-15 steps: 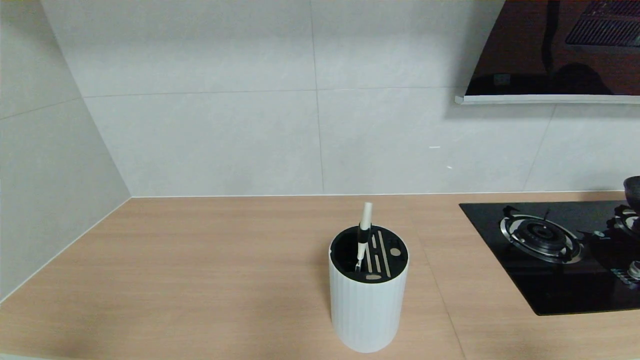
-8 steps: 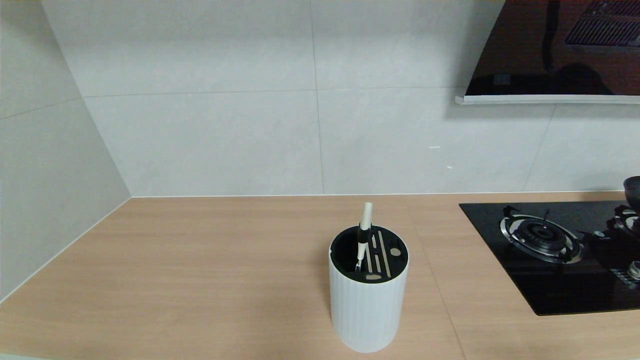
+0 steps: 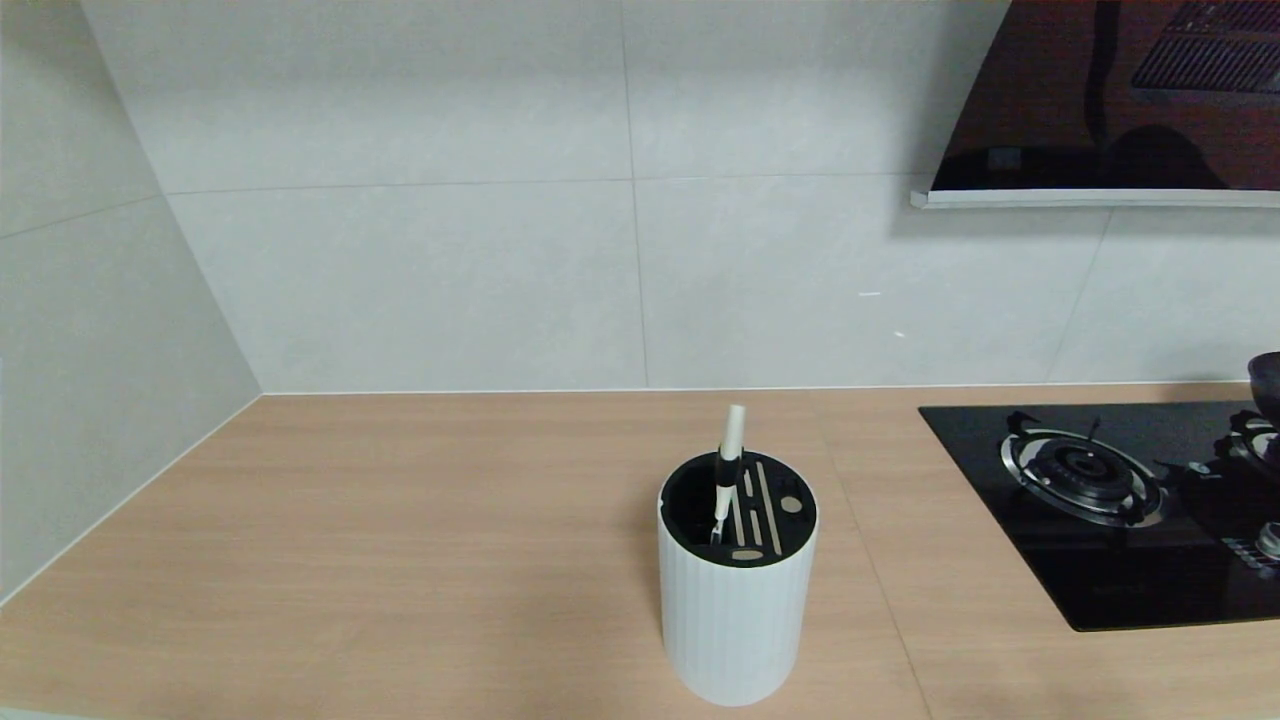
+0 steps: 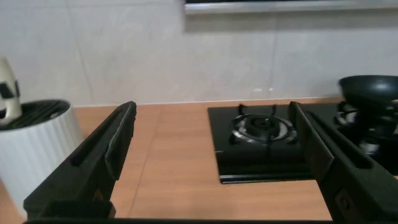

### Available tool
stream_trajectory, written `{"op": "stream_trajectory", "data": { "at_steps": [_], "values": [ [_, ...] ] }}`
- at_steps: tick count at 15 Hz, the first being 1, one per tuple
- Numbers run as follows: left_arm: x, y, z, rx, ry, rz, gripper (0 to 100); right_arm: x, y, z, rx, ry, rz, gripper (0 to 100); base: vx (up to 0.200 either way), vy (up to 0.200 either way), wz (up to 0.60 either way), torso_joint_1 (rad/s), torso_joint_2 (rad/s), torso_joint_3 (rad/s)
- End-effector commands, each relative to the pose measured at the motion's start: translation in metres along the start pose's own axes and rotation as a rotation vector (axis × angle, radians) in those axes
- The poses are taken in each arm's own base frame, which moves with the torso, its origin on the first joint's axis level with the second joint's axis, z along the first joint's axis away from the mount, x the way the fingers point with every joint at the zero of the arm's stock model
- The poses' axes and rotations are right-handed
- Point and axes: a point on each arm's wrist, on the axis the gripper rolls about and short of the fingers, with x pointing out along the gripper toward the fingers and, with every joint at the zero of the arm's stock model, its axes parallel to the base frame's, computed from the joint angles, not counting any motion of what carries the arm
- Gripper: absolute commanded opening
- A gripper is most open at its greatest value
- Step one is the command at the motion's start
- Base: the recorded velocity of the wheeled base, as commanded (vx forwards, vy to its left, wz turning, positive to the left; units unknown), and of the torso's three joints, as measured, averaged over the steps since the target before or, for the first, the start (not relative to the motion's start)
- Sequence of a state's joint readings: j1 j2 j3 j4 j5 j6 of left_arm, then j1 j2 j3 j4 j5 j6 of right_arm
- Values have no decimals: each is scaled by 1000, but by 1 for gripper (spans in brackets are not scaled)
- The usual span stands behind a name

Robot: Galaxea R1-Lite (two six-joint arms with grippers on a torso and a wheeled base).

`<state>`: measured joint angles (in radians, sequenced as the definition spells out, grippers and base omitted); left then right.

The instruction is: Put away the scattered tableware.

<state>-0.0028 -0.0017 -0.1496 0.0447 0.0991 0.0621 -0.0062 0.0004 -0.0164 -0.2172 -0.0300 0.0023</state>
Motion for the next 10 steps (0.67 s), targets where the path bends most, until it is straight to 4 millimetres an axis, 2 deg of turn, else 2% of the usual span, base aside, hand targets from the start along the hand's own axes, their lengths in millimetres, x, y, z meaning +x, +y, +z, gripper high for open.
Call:
{"op": "stream_trajectory", "data": {
  "at_steps": [1, 2, 7, 10],
  "values": [
    [9, -4, -29, 33, 69, -68, 100, 1, 0, -5, 0, 15, 2, 100, 0, 0, 0, 0, 0, 0],
    [10, -6, -34, 22, 71, -137, 100, 1, 0, -6, 0, 26, 16, 100, 0, 0, 0, 0, 0, 0],
    [10, -7, -37, -36, 106, -152, 100, -3, 0, -27, -9, 248, 19, 100, 0, 0, 0, 0, 0, 0],
    [10, -7, -37, -44, 109, -151, 100, -2, 0, -27, -10, 236, 22, 100, 0, 0, 0, 0, 0, 0]
  ]
}}
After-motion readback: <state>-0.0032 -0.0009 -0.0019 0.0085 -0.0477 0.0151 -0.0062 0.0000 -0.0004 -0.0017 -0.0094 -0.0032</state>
